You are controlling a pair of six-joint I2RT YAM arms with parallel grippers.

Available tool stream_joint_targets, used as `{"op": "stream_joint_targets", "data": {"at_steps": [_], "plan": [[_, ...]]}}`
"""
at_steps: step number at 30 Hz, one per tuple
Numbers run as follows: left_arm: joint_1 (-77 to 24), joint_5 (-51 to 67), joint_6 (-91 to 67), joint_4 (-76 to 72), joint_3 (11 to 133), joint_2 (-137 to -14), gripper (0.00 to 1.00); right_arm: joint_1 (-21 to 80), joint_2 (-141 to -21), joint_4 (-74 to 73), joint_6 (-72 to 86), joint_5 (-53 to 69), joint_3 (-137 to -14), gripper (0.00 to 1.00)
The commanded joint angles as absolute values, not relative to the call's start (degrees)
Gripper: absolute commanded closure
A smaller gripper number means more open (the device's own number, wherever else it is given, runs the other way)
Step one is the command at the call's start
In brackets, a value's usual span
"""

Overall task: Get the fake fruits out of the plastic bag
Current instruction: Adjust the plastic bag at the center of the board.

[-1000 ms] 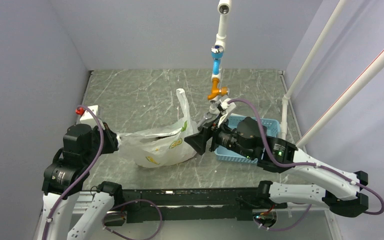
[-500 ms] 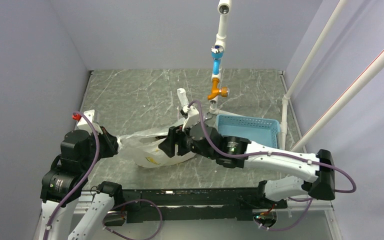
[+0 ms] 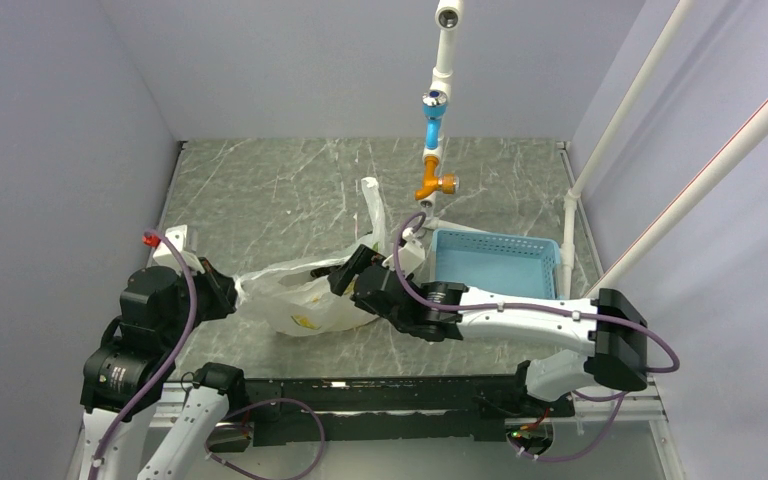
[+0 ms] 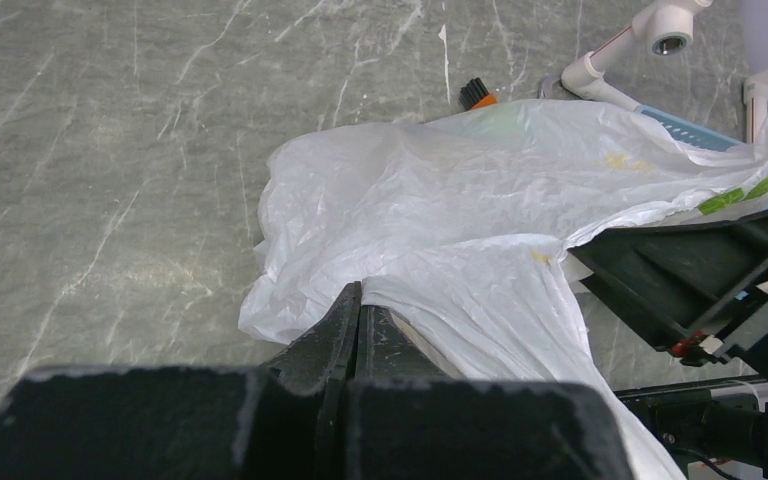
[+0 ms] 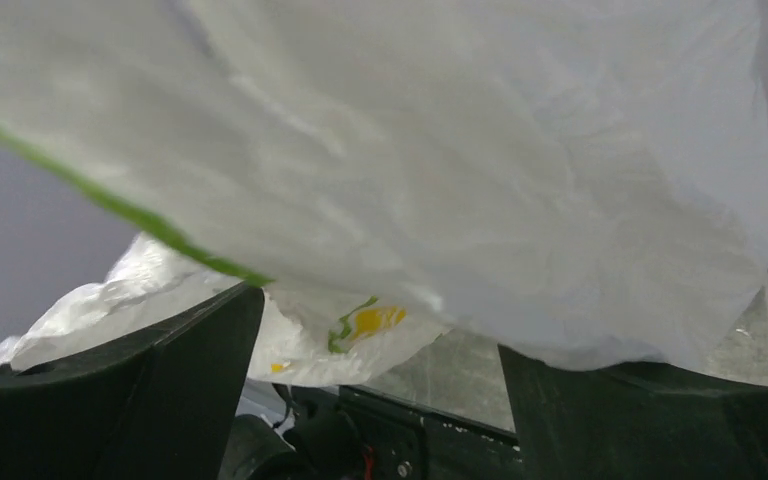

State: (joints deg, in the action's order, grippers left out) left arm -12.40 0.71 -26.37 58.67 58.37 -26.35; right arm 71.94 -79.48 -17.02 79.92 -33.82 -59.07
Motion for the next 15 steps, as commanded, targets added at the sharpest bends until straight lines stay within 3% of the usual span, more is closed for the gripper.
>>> {"op": "stream_joint_targets", "data": {"at_steps": [1, 4, 8, 10, 12, 13, 15], "plan": [[-12.13, 0.15, -28.78, 59.19, 59.71, -26.32, 1.00, 72.19, -79.65, -10.14, 84.61, -37.88, -56.06, 0.14], [-12.13, 1.46, -29.67, 58.11, 57.90, -25.39, 1.00, 72.16, -80.43, -9.37, 84.75, -41.37, -55.36, 0.16], [-12.13, 0.93, -29.44, 59.09, 56.26, -23.26, 1.00, 71.64, -81.87, -12.91, 87.77, -45.86, -55.83, 0.33], [-12.13, 0.16, -27.67, 61.06, 56.82, -22.96, 1.00, 70.74, -81.74, -11.57, 87.11, -44.77, -54.37, 0.51], [-12.13, -2.30, -25.76, 63.57, 58.23, -23.09, 1.00, 70.18, -79.90, -4.90, 82.13, -42.14, -50.32, 0.85], [-12.13, -2.87, -24.69, 64.77, 59.80, -23.34, 0.99, 70.03, -78.56, 0.50, 75.73, -40.04, -47.58, 0.93], [-12.13, -3.01, -22.15, 67.05, 62.94, -24.07, 0.74, 69.79, -76.45, 11.93, 64.85, -33.81, -42.80, 1.00]]}}
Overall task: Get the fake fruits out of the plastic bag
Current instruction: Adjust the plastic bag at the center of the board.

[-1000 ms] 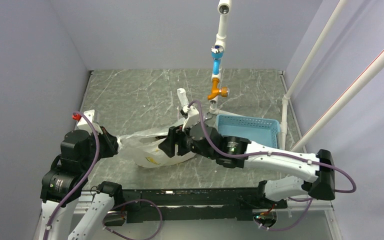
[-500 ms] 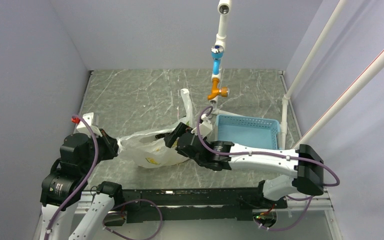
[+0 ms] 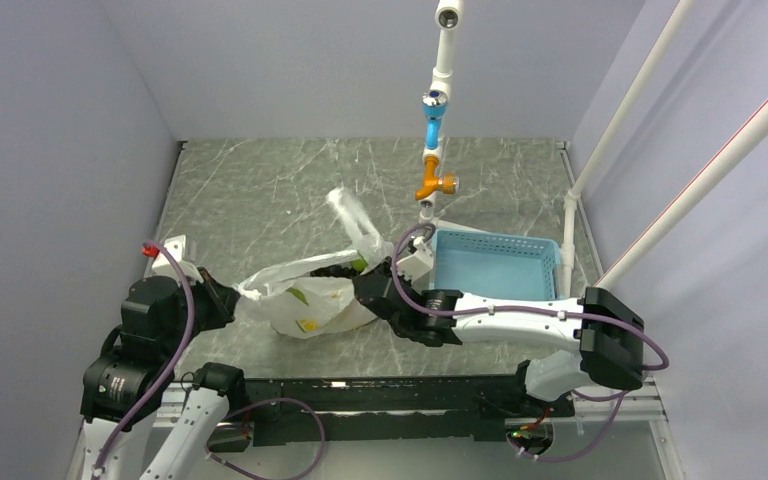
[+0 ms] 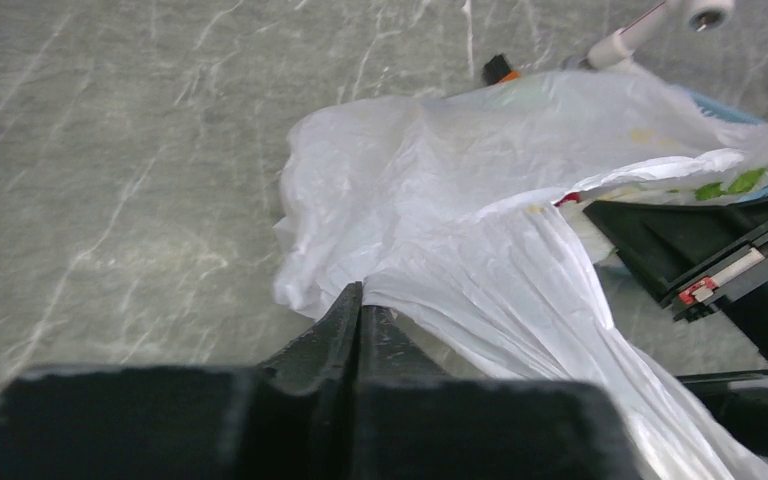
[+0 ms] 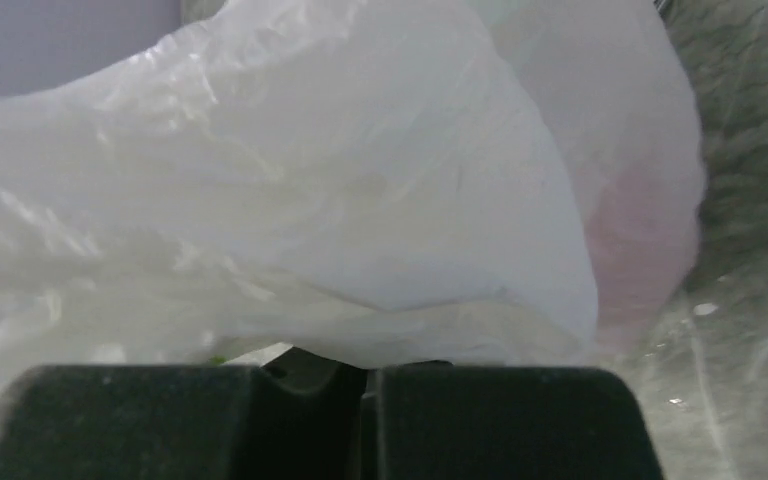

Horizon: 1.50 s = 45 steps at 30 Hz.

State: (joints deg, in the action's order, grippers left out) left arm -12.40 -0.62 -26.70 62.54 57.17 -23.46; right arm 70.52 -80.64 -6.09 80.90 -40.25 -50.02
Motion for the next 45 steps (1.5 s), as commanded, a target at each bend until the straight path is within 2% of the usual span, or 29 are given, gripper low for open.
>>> {"op": "stream_joint_targets", "data": {"at_steps": [1, 3, 5, 8, 12, 18, 22, 27, 31, 32, 34, 37, 39, 42, 45], "plan": [[-12.13, -2.91, -21.17, 67.80, 64.82, -24.34, 0.58, 69.83, -75.61, 15.42, 61.48, -31.70, -40.79, 1.00], [-12.13, -2.62, -20.05, 68.04, 68.40, -24.90, 0.33, 69.82, -74.62, 18.96, 56.88, -28.14, -39.18, 1.00], [-12.13, -0.07, -18.63, 66.50, 72.25, -26.06, 0.20, 69.86, -73.94, 19.43, 54.27, -26.24, -38.53, 1.00], [-12.13, 5.87, -15.88, 63.94, 79.02, -30.53, 0.09, 69.74, -72.62, 20.63, 52.42, -24.31, -37.55, 1.00], [-12.13, 15.39, -11.82, 60.63, 83.93, -38.95, 0.01, 69.78, -71.50, 19.20, 50.24, -23.33, -38.73, 1.00], [-12.13, 30.73, -3.34, 53.56, 81.42, -46.52, 0.01, 69.76, -71.05, 20.03, 50.08, -21.50, -38.47, 1.00], [-12.92, 35.54, 5.81, 54.90, 81.20, -51.82, 0.01, 69.70, -70.88, 20.62, 50.07, -20.96, -38.26, 1.00], [-23.43, 30.29, 9.62, 47.48, 78.09, -52.49, 0.01, 69.62, -70.76, 21.29, 50.00, -20.37, -37.73, 1.00], [-28.61, 23.04, 13.40, 47.05, 76.07, -55.91, 0.01, 69.26, -70.41, 21.17, 50.42, -19.98, -37.36, 1.00], [-28.96, 23.36, 14.34, 46.81, 75.05, -56.50, 0.06, 69.12, -70.15, 21.00, 50.52, -19.96, -37.27, 1.00], [-29.82, 23.26, 15.36, 45.59, 72.27, -56.90, 0.24, 69.08, -69.58, 21.02, 50.72, -20.10, -36.72, 1.00], [-31.61, 21.62, 15.88, 42.47, 68.23, -55.27, 0.35, 69.00, -68.47, 20.73, 50.84, -20.41, -36.06, 1.00], [-32.43, 20.29, 15.32, 39.22, 64.96, -53.17, 0.38, 68.88, -67.50, 20.38, 50.68, -20.75, -35.71, 1.00], [-32.61, 19.01, 13.17, 38.59, 61.52, -51.31, 0.36, 68.85, -66.01, 20.02, 50.43, -21.38, -34.72, 1.00], [-32.94, 20.48, 11.27, 35.88, 57.86, -50.62, 0.16, 68.71, -65.29, 19.48, 49.77, -21.49, -34.17, 1.00]]}}
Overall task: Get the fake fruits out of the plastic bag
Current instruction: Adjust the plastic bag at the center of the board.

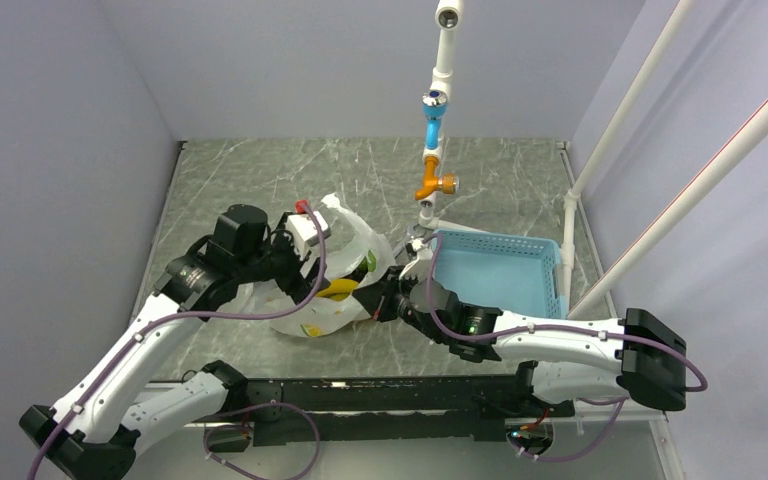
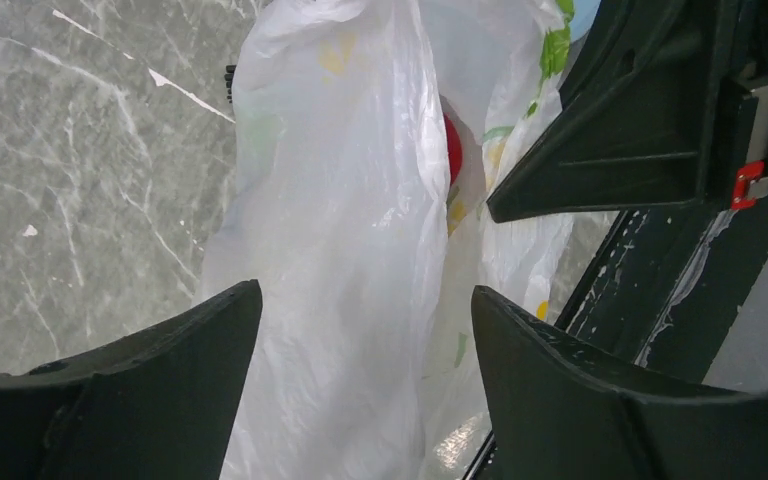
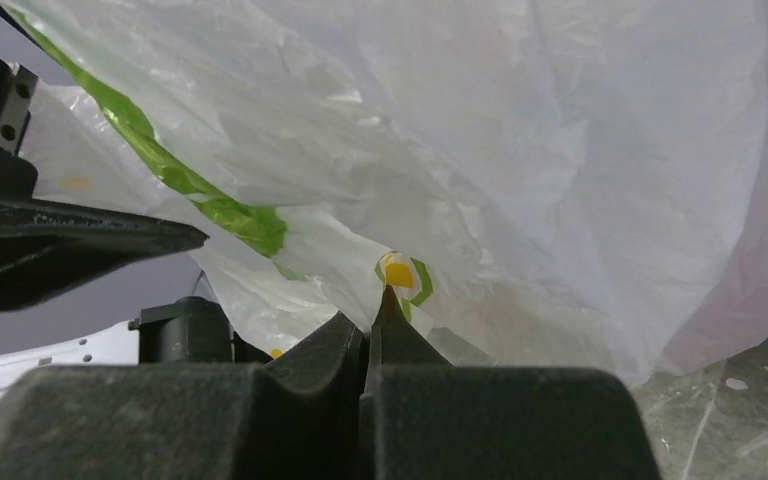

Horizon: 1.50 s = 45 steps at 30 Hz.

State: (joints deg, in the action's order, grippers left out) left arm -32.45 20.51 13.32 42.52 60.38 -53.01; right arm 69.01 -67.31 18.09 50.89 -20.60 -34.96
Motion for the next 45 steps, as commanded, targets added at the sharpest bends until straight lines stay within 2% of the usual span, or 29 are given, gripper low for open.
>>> {"op": "stream_joint_targets", "data": {"at_steps": [1, 4, 8, 12, 13, 15, 18, 20, 24, 28, 33, 37, 40, 45], "plan": [[-33.34, 19.69, 10.72, 34.83, 56.88, -50.81, 0.12, 68.61, -65.15, 19.69, 49.61, -21.38, -33.90, 1.00], [-34.98, 15.07, 9.32, 32.29, 55.12, -52.75, 0.04, 68.35, -64.96, 21.08, 49.63, -20.61, -33.04, 1.00], [-37.11, 5.57, 8.64, 29.78, 54.24, -56.51, 0.07, 68.19, -64.59, 21.02, 49.92, -19.57, -32.72, 1.00], [-37.46, 3.27, 8.25, 30.35, 55.45, -60.28, 0.13, 68.14, -63.26, 20.86, 50.76, -20.16, -31.08, 1.00], [-37.51, 1.94, 8.30, 30.56, 55.84, -61.08, 0.20, 68.07, -62.94, 20.52, 50.80, -20.21, -30.93, 1.00], [-37.52, -3.61, 7.82, 32.16, 57.37, -62.87, 0.49, 68.13, -62.71, 19.76, 50.51, -20.28, -30.85, 1.00], [-37.34, -16.83, 4.64, 35.45, 59.42, -64.12, 0.85, 68.11, -62.67, 18.25, 51.03, -21.16, -30.11, 1.00], [-36.52, -25.04, 2.32, 36.48, 59.44, -62.95, 1.00, 68.04, -62.74, 17.80, 51.50, -21.69, -29.53, 1.00], [-29.97, -35.07, -5.49, 36.12, 57.70, -55.49, 1.00, 67.71, -64.58, 14.66, 50.20, -22.73, -31.27, 1.00], [-24.18, -30.27, -7.86, 34.10, 54.94, -47.90, 1.00, 66.88, -67.18, 9.89, 50.10, -25.20, -32.87, 1.00], [-22.34, -25.29, -9.84, 33.89, 51.07, -41.81, 1.00, 65.88, -69.21, 3.13, 47.47, -31.56, -33.78, 1.00], [-22.21, -17.83, -7.68, 29.76, 45.00, -38.07, 1.00, 65.80, -71.37, -4.24, 41.29, -29.74, -39.44, 0.87], [-22.24, -15.17, -6.93, 27.51, 42.84, -36.36, 1.00, 65.95, -70.75, -7.88, 39.52, -22.29, -44.26, 0.71], [-22.24, -12.47, -6.62, 27.52, 42.10, -35.51, 1.00, 67.98, -64.23, -7.81, 38.05, -13.91, -45.52, 0.29]]}}
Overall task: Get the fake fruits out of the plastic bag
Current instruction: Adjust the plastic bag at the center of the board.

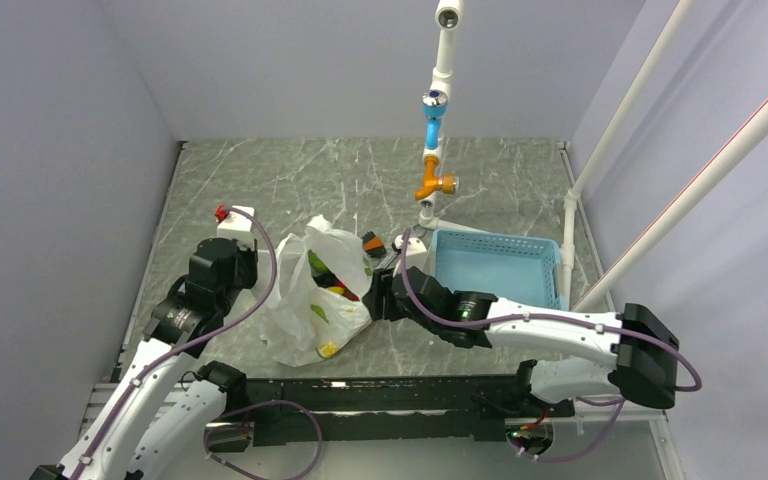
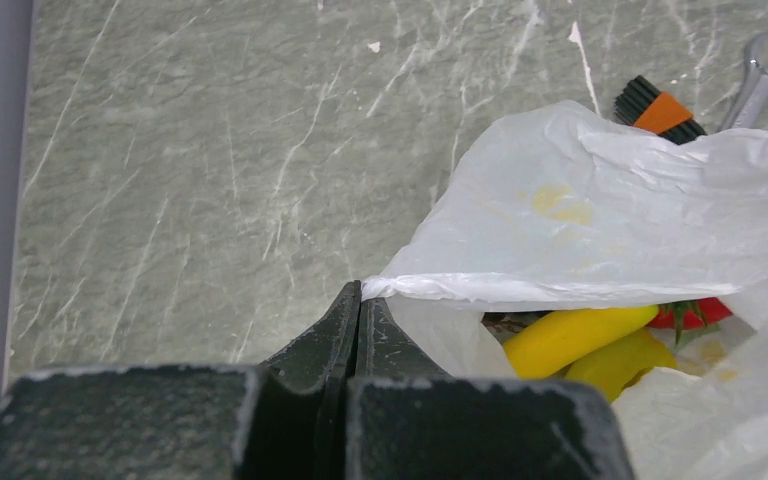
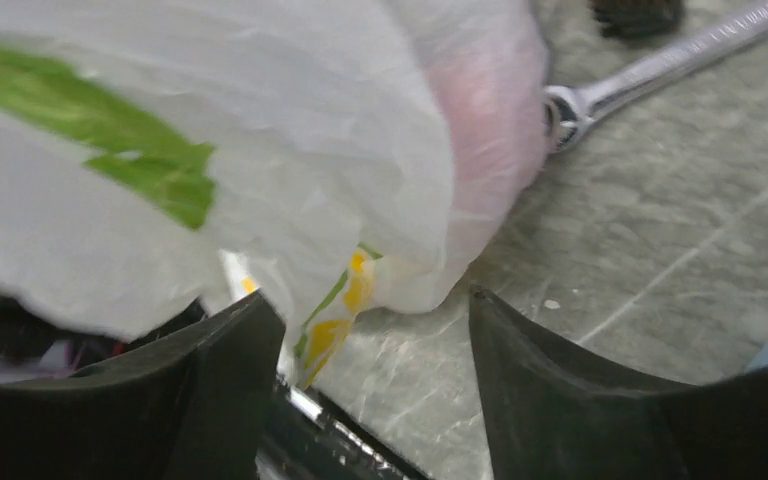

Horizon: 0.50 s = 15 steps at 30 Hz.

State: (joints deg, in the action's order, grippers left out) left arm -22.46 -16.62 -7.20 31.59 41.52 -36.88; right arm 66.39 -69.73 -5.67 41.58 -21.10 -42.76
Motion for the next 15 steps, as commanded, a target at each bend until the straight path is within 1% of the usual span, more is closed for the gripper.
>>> {"op": "stream_joint_targets", "data": {"at_steps": [1, 2, 5, 6, 8, 10, 11, 13, 14, 15], "plan": [[-22.19, -12.79, -6.60, 27.46, 41.99, -35.57, 1.00, 68.27, -63.17, -8.61, 37.30, -13.31, -46.31, 0.24], [-22.24, -13.07, -6.43, 27.28, 41.87, -35.65, 1.00, 68.36, -62.40, -9.35, 36.49, -12.36, -47.24, 0.19], [-22.24, -12.71, -5.65, 27.18, 42.22, -36.35, 1.00, 68.51, -60.77, -9.53, 35.80, -9.00, -49.97, 0.12], [-22.21, -12.80, -5.58, 27.17, 42.27, -36.46, 1.00, 68.47, -60.14, -7.35, 36.18, -6.86, -49.93, 0.09], [-22.23, -12.67, -5.45, 27.11, 42.33, -36.38, 1.00, 68.40, -59.71, 1.77, 37.57, -0.81, -48.11, 0.03], [-22.23, -12.15, -5.44, 26.99, 42.21, -35.62, 1.00, 68.52, -62.08, 13.52, 37.16, 7.21, -47.21, 0.01], [-22.24, -11.69, -5.45, 26.91, 42.08, -35.16, 1.00, 68.47, -64.11, 15.81, 34.72, 9.83, -48.59, 0.01], [-22.24, -10.72, -5.36, 26.59, 41.86, -34.05, 1.00, 68.34, -68.45, 20.87, 28.98, 11.23, -49.96, 0.01], [-22.21, -10.38, -5.28, 26.42, 41.72, -33.42, 1.00, 67.23, -70.55, 24.94, 27.72, 10.99, -49.66, 0.01], [-22.23, -10.05, -5.21, 26.19, 41.55, -32.85, 1.00, 65.19, -73.25, 27.58, 28.25, 13.41, -50.34, 0.01]]}}
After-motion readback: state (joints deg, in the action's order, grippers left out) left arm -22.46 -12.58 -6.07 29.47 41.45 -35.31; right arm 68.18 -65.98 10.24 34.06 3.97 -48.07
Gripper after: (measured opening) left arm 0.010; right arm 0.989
